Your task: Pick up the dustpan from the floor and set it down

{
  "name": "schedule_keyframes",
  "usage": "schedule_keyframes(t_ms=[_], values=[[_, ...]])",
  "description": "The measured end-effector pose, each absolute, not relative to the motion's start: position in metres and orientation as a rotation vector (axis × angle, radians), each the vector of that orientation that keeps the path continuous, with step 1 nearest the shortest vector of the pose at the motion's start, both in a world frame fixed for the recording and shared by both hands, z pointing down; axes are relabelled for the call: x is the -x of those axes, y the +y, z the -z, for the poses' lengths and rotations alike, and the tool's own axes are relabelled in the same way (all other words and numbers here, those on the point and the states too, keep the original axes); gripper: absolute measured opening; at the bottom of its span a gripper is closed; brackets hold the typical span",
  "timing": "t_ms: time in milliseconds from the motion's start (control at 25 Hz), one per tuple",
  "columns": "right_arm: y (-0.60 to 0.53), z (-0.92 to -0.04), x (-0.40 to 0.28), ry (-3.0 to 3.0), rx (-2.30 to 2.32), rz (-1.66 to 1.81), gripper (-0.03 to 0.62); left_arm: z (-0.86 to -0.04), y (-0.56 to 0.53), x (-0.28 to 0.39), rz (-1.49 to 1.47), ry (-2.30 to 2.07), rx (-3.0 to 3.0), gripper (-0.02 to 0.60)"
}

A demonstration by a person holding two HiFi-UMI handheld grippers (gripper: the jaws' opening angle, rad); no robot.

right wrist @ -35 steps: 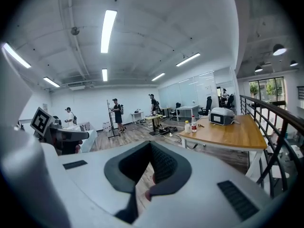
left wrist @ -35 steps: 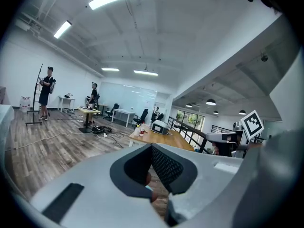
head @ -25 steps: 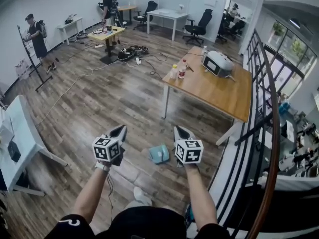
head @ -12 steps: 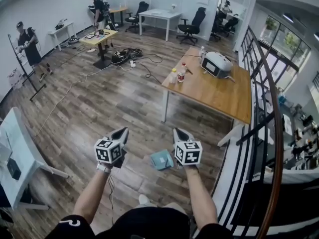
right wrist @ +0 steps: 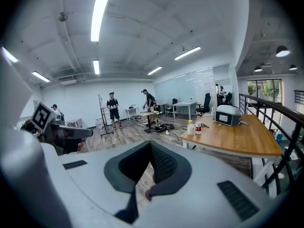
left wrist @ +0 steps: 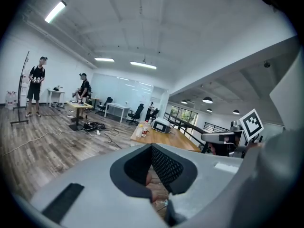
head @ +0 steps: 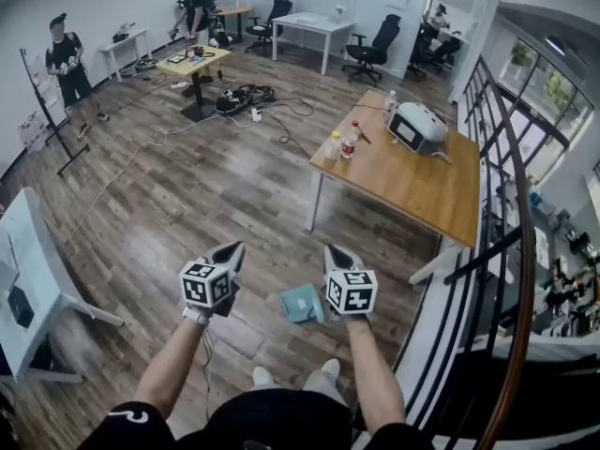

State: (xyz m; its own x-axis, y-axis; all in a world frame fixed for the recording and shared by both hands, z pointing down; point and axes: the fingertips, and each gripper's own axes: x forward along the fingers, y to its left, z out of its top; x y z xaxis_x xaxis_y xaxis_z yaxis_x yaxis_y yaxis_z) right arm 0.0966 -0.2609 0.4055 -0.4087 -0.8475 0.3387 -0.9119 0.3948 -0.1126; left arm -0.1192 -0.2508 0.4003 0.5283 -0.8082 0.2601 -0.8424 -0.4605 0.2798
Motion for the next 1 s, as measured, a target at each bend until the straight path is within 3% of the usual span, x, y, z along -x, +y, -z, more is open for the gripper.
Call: schedule_keyframes(t_ms=[1000], values=[[-0.343, -0.443, -0.155, -2.45, -1.398, -0.467, -0.006, -0.435, -0.31, 0.049, -0.126, -1.489, -2.279, -0.003]])
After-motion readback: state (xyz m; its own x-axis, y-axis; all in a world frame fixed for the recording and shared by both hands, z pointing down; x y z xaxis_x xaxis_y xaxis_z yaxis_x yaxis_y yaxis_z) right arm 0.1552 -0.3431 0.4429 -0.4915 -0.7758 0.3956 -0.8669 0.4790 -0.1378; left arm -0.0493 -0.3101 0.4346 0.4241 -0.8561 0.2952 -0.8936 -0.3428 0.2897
